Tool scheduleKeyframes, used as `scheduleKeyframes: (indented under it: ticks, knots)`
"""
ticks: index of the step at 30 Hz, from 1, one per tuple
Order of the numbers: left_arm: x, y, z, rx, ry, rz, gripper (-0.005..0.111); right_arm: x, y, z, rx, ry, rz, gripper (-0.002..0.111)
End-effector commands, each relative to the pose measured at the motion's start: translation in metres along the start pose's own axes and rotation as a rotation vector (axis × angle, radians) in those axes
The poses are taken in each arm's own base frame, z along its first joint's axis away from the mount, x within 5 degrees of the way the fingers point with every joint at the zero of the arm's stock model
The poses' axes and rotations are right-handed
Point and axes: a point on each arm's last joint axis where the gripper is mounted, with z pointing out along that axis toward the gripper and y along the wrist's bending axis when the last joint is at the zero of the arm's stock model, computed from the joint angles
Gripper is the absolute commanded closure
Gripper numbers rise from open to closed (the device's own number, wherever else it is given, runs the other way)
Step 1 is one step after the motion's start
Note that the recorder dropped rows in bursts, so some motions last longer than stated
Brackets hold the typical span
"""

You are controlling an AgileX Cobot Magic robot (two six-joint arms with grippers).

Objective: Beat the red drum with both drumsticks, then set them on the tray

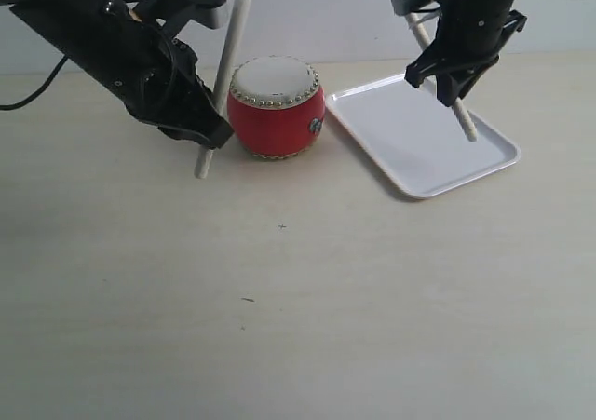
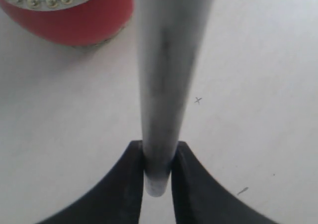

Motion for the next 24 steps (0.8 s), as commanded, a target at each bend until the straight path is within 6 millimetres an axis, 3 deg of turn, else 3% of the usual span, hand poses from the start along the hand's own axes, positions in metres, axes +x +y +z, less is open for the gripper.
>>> scheduleKeyframes:
  ticks: [1, 10, 16, 20, 24]
  knots:
    - [-0.01, -0.007, -0.01, 0.043, -0.121, 0.022, 0.107, -0.002, -0.003, 0.01, 0.007, 0.01, -0.012, 0.108]
    - [-0.009, -0.01, -0.013, 0.068, -0.145, 0.066, 0.107, -0.013, -0.018, -0.014, 0.039, -0.085, 0.035, 0.108]
    - [-0.011, -0.013, -0.026, 0.068, -0.185, 0.057, 0.107, -0.017, -0.024, -0.027, 0.051, -0.135, 0.046, 0.108]
    - [-0.011, -0.015, -0.03, 0.075, -0.195, 0.061, 0.107, -0.018, -0.024, -0.017, 0.046, -0.116, 0.02, 0.108]
    - [-0.011, -0.015, -0.03, 0.077, -0.196, 0.059, 0.107, -0.019, -0.023, 0.006, 0.033, -0.072, 0.016, 0.108]
